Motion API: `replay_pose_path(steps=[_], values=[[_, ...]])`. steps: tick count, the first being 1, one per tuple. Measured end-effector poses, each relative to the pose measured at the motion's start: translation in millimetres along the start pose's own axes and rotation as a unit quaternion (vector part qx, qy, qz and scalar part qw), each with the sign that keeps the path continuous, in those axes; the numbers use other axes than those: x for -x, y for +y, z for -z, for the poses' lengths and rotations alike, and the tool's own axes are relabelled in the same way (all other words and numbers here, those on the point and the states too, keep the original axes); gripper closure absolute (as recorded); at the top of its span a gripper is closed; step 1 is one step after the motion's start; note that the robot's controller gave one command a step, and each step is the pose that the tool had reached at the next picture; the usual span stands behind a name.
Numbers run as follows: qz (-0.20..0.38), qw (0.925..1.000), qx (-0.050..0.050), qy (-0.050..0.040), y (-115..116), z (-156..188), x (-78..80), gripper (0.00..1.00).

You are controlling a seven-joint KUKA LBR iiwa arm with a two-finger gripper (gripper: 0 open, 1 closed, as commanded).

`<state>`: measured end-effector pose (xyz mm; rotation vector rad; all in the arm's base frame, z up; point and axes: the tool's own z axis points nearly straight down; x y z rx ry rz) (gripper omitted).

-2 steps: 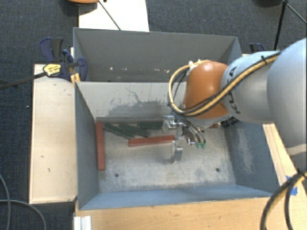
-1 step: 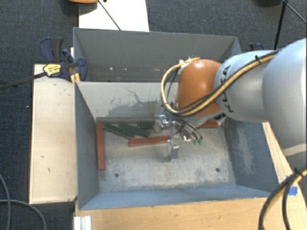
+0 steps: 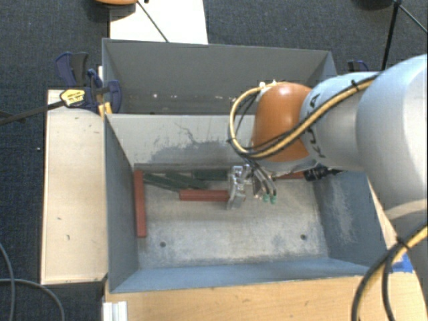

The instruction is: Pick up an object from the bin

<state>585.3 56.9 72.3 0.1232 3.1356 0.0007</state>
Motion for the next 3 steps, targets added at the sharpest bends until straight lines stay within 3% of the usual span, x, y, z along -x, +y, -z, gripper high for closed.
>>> replay_pose_path(steps=[1, 2, 3], values=[[0.0, 1.0, 0.0, 0.0, 0.0, 0.0, 0.0, 1.0], [0.011, 0.9999, -0.001, 0.0041, 8.1, 52.0, -4.9, 1.0], [0.009, 1.0, 0.0, 0.0031, 6.7, 128.0, -21.2, 1.0]])
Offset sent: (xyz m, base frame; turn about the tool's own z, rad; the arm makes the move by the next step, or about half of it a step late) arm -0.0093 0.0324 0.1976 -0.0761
